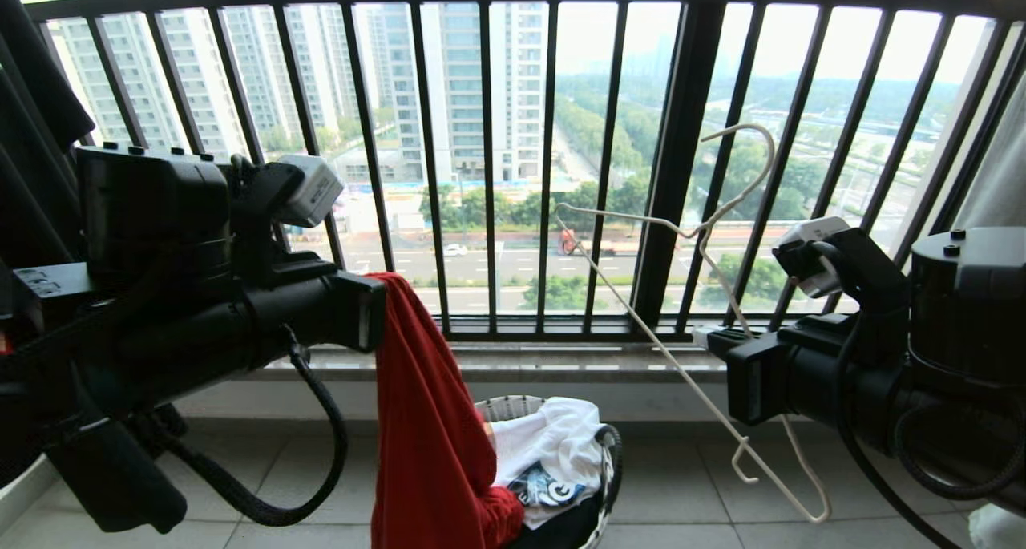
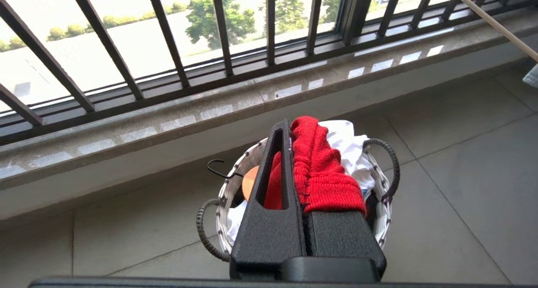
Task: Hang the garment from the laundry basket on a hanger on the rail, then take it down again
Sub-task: Hang the clothes on the clothes rack
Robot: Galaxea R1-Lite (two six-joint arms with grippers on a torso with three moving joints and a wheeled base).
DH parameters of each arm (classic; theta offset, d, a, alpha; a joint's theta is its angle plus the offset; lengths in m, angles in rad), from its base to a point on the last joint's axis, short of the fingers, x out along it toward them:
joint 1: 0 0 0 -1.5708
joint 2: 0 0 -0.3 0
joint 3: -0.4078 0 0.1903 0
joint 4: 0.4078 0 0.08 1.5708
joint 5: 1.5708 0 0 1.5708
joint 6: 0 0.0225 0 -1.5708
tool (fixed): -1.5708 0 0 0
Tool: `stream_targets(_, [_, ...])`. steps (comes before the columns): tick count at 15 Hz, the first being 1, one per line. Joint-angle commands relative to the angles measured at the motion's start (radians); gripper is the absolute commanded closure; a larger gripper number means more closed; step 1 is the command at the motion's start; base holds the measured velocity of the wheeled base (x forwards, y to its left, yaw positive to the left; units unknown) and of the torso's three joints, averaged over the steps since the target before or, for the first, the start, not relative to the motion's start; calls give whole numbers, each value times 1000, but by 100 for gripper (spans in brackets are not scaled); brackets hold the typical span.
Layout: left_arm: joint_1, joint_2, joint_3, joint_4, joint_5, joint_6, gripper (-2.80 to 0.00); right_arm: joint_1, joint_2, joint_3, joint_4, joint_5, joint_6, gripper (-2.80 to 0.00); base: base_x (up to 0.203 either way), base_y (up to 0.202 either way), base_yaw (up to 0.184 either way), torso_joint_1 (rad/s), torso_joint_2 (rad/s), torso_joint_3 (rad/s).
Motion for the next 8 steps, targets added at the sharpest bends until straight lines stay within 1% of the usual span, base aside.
stream_targets(1, [6,66,-52,0,118,-14,0,3,-4,-2,0,1,2,0,0,0,0,0,0,0])
stream_targets(2, [8,96,-78,-5,182,-18,0,5,-7,-3,4,5,1,0,0,0,0,0,0,0])
stream_targets(3, [9,118,-115,-6,226,-50,0,8,-10,-8,22,6,3,0,0,0,0,0,0,0])
stream_targets(5, [9,140,-176,-4,276,-121,0,13,-28,-33,83,12,14,0,0,0,0,0,0,0])
stream_targets(6, [9,146,-201,-2,298,-152,0,16,-46,-62,126,20,52,0,0,0,0,0,0,0])
stream_targets(7, [9,149,-211,3,305,-166,0,23,-63,-89,185,41,91,0,0,0,0,0,0,0])
stream_targets(8, [9,155,-213,3,305,-166,0,30,-91,-113,257,111,124,0,0,0,0,0,0,0])
